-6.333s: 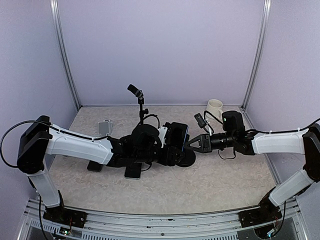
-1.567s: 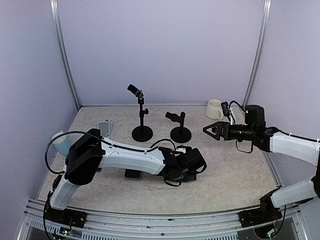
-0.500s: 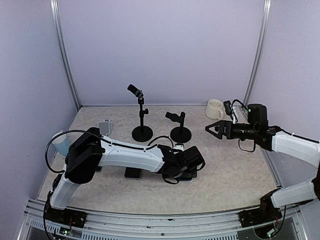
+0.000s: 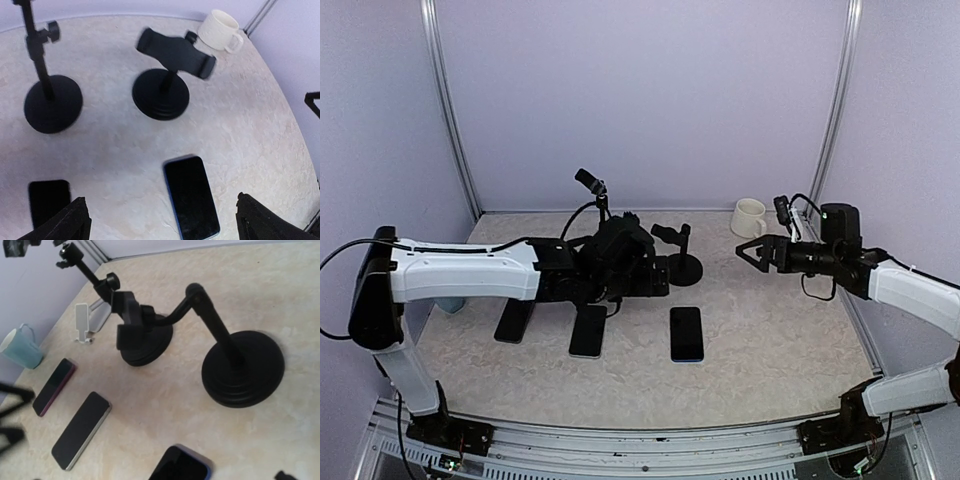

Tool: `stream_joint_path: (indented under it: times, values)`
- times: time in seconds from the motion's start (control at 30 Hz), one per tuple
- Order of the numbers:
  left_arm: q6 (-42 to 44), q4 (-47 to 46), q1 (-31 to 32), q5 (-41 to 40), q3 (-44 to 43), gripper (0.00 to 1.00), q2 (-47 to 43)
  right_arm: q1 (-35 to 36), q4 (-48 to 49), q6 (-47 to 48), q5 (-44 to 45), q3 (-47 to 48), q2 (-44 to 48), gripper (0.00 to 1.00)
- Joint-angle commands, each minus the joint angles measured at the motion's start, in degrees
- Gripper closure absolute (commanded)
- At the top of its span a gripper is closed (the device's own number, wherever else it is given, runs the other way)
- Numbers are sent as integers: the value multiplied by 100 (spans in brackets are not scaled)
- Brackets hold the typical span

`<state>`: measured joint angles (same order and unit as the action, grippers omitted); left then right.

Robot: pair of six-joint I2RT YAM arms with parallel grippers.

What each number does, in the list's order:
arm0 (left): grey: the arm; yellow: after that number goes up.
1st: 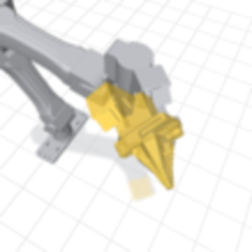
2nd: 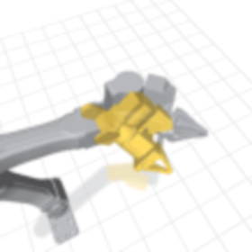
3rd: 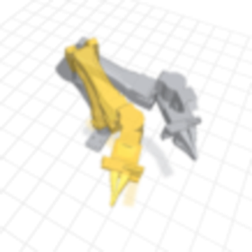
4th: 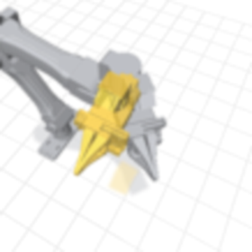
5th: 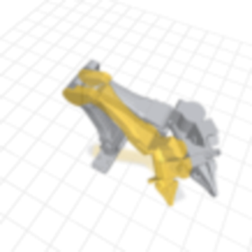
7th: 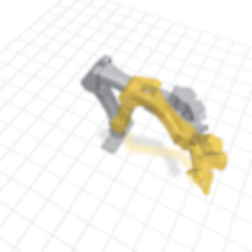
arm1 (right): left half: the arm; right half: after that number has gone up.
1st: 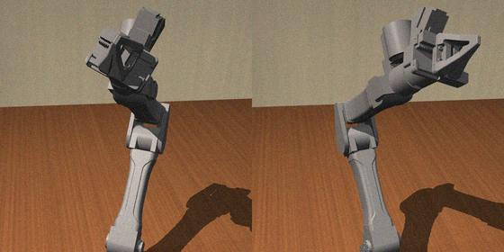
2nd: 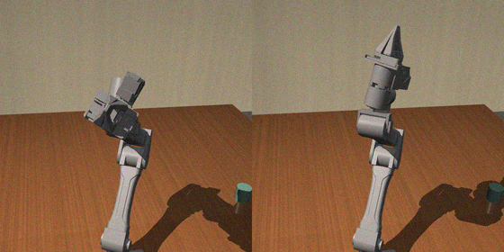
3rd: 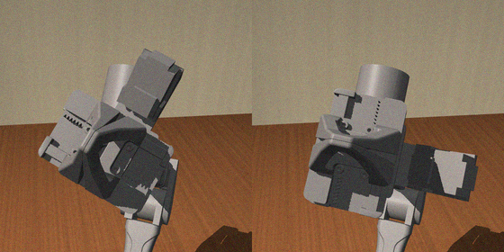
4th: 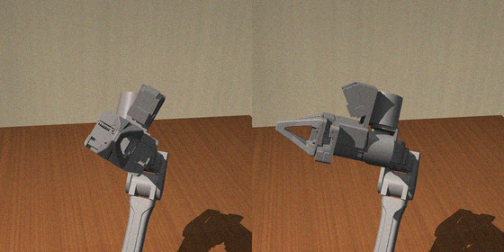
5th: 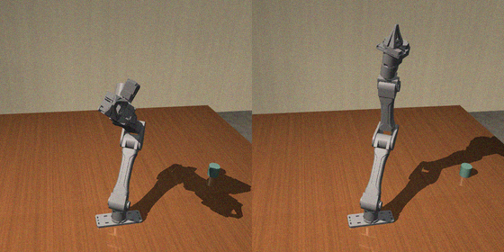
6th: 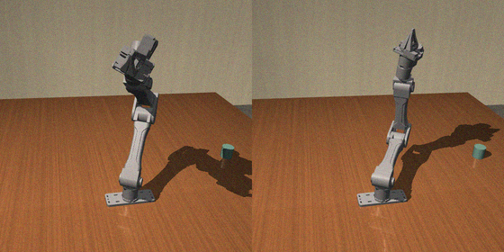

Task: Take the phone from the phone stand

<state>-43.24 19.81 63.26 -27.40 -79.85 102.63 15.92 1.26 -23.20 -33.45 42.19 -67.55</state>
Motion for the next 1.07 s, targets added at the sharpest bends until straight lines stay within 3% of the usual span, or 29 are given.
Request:
stream_joint_path:
  times: [0.0,0.5,0.77,1.03]
  values:
    - [1010,-540,-525,208,693,1,-910,-72,-195,56,243,296,153,0]
    - [1832,-1532,-2885,2122,3475,1,-4102,-99,-49,102,994,-303,650,0]
    - [1550,-1677,-3199,2343,4391,1,-4531,-113,474,-82,1068,-1076,961,0]
    - [1548,-1743,-3199,2294,4324,1,-4369,-115,556,-23,1012,-1010,725,0]
